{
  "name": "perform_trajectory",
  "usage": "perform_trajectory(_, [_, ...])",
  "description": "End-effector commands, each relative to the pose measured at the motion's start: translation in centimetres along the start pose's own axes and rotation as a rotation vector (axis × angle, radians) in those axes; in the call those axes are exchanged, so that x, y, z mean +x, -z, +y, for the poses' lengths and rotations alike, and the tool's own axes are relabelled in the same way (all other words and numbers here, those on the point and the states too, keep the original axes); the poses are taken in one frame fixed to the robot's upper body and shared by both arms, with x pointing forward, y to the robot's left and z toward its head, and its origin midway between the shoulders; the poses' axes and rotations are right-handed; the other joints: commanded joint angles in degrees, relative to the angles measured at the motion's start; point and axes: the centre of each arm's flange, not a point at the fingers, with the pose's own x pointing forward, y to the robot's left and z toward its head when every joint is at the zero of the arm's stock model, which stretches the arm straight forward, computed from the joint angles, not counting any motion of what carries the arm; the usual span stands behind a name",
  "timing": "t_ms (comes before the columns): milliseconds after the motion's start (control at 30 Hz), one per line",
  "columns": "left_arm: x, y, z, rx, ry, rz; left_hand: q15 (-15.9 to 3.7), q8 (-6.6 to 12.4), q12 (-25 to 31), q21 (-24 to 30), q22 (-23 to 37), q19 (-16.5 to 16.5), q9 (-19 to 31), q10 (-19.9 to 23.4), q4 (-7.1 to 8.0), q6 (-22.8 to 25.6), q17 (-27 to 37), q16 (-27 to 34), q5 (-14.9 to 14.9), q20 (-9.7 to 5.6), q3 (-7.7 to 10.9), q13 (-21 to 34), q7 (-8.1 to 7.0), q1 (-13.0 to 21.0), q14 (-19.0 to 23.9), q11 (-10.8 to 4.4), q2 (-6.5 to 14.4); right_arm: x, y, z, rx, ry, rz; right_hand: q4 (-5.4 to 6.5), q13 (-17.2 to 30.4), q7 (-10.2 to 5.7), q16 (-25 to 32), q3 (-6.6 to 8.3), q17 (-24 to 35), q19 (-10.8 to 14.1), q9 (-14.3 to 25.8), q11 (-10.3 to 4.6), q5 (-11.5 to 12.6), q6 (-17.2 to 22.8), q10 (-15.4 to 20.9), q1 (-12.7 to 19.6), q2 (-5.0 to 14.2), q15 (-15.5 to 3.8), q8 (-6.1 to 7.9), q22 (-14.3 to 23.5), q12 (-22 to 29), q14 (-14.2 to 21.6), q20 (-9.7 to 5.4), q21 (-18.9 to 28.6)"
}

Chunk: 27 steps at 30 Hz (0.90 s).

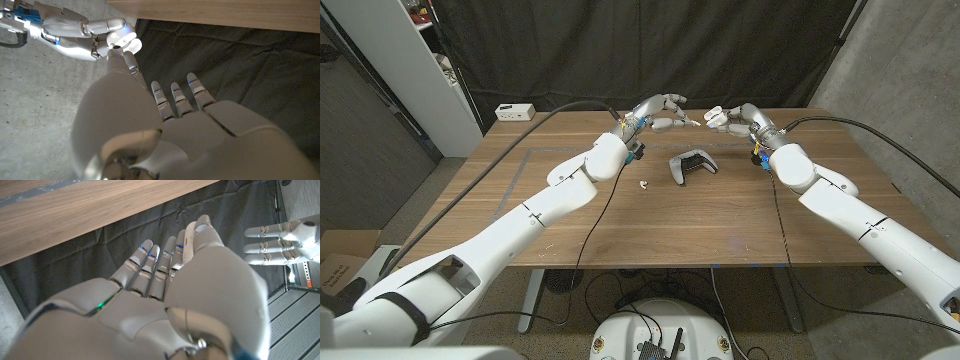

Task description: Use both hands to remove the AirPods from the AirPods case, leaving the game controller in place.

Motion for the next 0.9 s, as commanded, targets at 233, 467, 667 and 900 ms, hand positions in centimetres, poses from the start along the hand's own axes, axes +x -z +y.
perform_trajectory(233, [1.0, 2.7, -0.9, 0.11, 0.27, 0.168, -3.06, 0.12, -0.17, 0.2, 0.05, -0.3, 2.86, 0.32, 0.28, 0.02, 0.28, -0.23, -0.17, 0.12, 0.23, 0.14, -0.48, 0.16, -0.5, 0.05, 0.8, -0.1, -0.7, 0.5, 0.007, 0.001, 0.017, 0.36, 0.2, -3.59, -0.02, 0.28, 0.12, -0.21, 12.49, -0.16, 0.25, 4.44, 0.32, 0.12, 0.35, -9.16, 0.15, 0.17, 0.05, 0.17, 0.29, -0.05])
perform_trajectory(467, [1.5, 3.0, -2.4, 0.216, 0.341, 0.203, -2.79, 0.06, -0.27, 0.09, 0.05, -0.63, 3.03, 0.19, 0.37, -0.17, 0.31, -0.43, -0.25, 0.33, 0.32, 0.16, -0.63, 0.11, -1.11, 0.12, 0.88, -0.1, -0.7, 0.5, 0.022, -0.004, 0.021, 0.36, 0.21, -3.63, -0.09, 0.31, 0.09, -0.22, 12.54, -0.1, 0.26, 4.35, 0.14, 0.08, 0.35, -9.08, 0.08, 0.17, -0.03, 0.18, 0.28, -0.05])
perform_trajectory(667, [2.0, 3.9, -3.4, 0.259, 0.404, 0.244, -2.57, -0.01, -0.66, -0.27, 0.01, -1.53, 3.05, -0.69, 0.43, -0.15, 0.29, -0.72, -0.33, 0.62, 0.37, 0.17, -0.74, 0.06, -1.99, 0.11, 0.83, 0.0, -0.6, 0.4, 0.039, -0.009, 0.022, 0.43, 0.23, -3.58, -0.18, 0.28, 0.1, -0.22, 12.52, -0.11, 0.24, 4.45, 0.08, -0.06, 0.35, -8.96, 0.04, 0.17, -0.07, 0.03, 0.28, -0.04])
perform_trajectory(900, [2.7, 4.5, -4.5, 0.311, 0.479, 0.284, -2.08, -0.22, -0.99, -0.52, -0.06, -2.15, 2.93, -1.43, 0.49, -0.29, 0.26, -1.01, -0.39, 0.91, 0.41, 0.18, -1.06, 0.0, -3.0, 0.35, 0.79, 0.1, -0.5, 0.2, 0.045, -0.022, 0.031, 0.45, 0.19, -3.58, -0.15, 0.28, 0.2, -0.25, 12.6, -0.12, 0.25, 4.47, 0.05, -0.09, 0.42, -8.89, 0.03, 0.17, -0.12, -0.06, 0.26, -0.05])
